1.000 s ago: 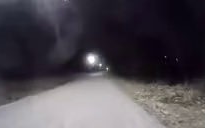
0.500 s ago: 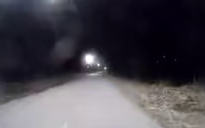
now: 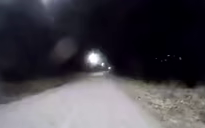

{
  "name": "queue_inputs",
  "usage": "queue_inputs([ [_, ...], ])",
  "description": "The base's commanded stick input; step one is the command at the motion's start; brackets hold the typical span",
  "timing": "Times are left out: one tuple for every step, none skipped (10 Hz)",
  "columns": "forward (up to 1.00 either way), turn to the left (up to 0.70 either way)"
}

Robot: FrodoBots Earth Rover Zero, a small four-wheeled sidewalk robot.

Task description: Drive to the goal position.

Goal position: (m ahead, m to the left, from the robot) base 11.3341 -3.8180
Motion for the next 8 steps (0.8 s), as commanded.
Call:
queue_inputs([
  [1.00,0.00],
  [1.00,0.00],
  [1.00,0.00],
  [1.00,0.00],
  [1.00,0.00],
  [1.00,0.00],
  [1.00,0.00],
  [1.00,0.00],
])
